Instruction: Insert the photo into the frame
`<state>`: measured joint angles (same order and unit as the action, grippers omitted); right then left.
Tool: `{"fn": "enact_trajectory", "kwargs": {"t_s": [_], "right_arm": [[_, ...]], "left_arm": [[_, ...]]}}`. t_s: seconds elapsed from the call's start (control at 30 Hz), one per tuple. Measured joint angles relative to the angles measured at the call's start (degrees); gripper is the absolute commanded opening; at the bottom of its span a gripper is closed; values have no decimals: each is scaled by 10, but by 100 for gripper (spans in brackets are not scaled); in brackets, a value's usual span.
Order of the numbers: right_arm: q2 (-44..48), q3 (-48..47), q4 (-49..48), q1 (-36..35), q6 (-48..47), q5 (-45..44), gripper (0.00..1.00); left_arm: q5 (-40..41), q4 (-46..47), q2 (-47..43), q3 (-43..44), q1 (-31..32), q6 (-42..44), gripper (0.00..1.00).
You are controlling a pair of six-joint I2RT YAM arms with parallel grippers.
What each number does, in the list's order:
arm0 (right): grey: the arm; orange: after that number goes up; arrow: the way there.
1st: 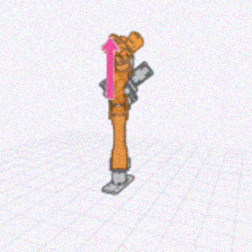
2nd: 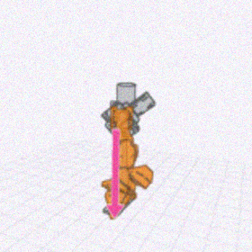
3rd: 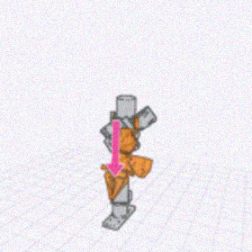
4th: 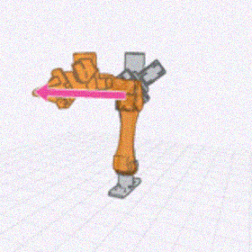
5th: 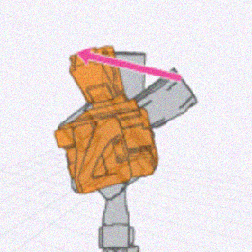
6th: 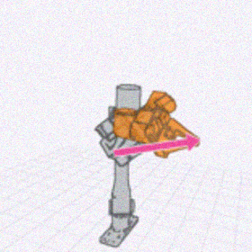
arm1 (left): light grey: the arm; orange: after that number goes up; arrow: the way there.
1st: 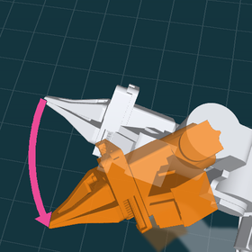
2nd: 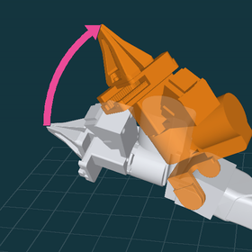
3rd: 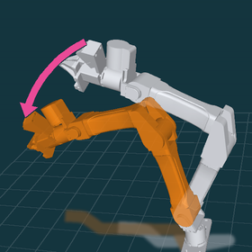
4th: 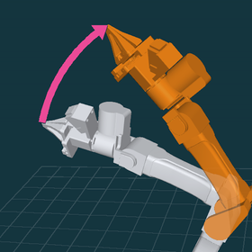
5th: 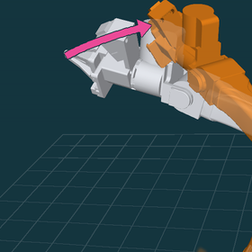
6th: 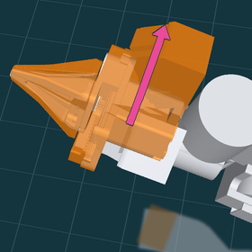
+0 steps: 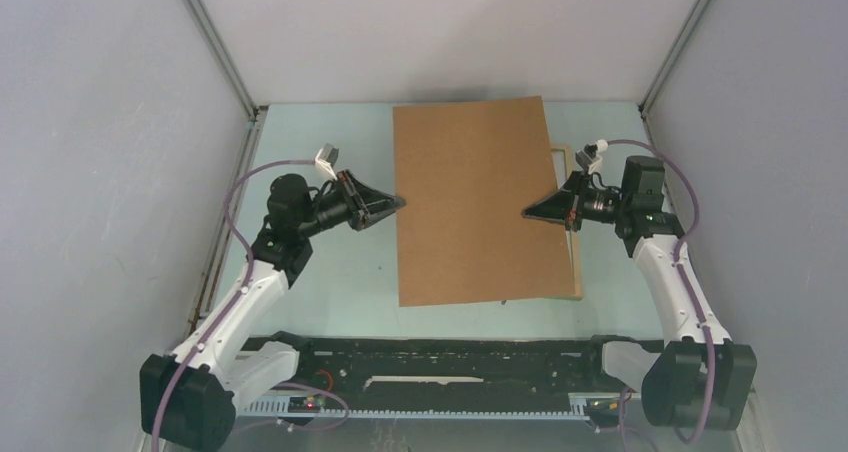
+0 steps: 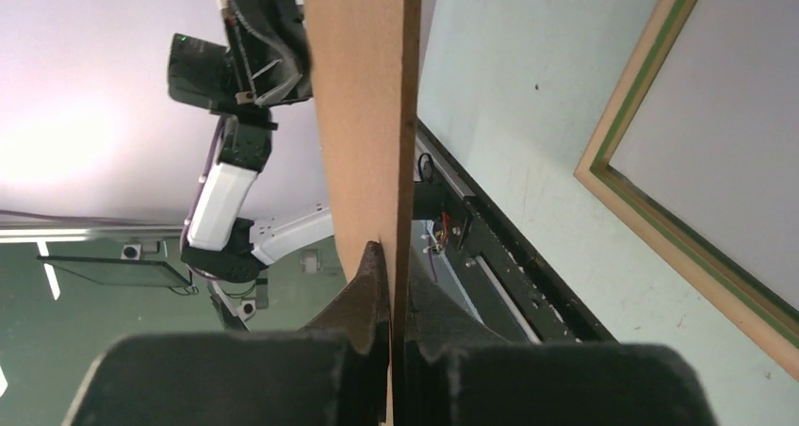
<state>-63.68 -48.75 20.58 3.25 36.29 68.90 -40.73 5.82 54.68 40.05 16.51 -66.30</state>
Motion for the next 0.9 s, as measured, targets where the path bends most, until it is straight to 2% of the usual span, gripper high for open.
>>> {"fn": "enact_trajectory", "kwargs": {"t_s": [0.1,0.33,0.63,0.9], "right_arm": [[7,1,-24,3,18,5,0],[25,5,-60,3,47,7,0],[43,39,-162,-1,144,8,0],[81,42,-251,-19,245,-5,0]], "left_arm": [[-5,56,15,-22,-5,-36,40],[-21,170,21,-52,-5,-92,63],[-30,226,19,-55,-6,-112,97],[-56,257,7,-74,-5,-113,100]]}}
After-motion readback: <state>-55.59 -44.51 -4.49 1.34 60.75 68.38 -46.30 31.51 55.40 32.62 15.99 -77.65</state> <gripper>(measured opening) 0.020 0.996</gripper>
